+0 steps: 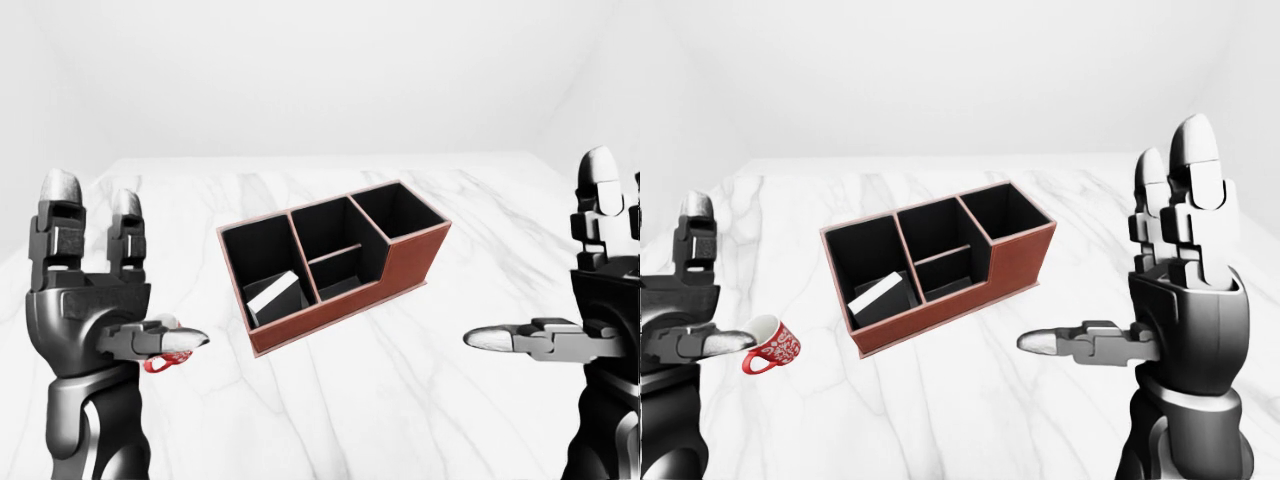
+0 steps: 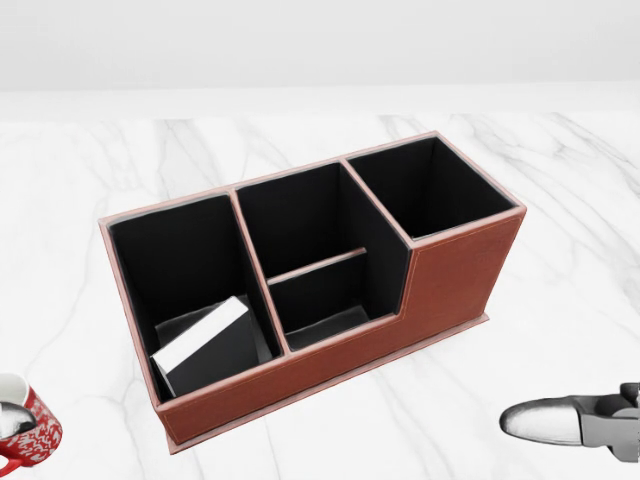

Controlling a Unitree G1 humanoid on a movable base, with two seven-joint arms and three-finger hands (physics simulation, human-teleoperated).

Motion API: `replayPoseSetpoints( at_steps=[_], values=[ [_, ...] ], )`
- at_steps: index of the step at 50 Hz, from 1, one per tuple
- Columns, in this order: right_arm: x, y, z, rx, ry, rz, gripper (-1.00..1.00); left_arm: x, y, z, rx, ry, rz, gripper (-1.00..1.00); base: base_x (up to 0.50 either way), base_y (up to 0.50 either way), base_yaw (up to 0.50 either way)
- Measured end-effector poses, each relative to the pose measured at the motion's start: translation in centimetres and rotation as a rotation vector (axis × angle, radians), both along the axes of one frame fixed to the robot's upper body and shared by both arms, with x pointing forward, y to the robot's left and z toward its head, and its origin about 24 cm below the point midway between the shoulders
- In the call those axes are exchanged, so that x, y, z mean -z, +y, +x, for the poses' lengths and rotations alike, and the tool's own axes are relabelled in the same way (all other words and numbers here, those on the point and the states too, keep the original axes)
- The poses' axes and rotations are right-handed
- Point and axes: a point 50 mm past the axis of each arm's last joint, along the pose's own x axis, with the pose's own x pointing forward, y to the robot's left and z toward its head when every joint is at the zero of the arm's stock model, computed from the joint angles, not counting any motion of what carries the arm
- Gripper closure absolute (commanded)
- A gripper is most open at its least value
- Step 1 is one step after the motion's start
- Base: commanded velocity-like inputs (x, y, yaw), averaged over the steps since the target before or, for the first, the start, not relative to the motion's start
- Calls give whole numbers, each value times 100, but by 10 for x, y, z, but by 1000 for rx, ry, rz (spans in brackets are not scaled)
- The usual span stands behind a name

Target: Pick up the book and place it in the left compartment of the caddy.

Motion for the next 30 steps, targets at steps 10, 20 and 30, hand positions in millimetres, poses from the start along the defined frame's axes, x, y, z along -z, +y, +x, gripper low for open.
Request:
replayPoseSetpoints(
  at_steps=[10, 20, 30],
  values=[
    [-8, -4, -19, -51, -59, 42, -100, -35, 6, -28, 9, -171, -59, -100, 0, 0, 0],
    [-13, -5, -27, -101, -95, 74, -100, -52, 5, -43, 32, -263, -82, -100, 0, 0, 0],
    [-20, -8, -31, -113, -127, 80, -100, -61, 3, -47, 45, -301, -82, -100, 0, 0, 0]
  ],
)
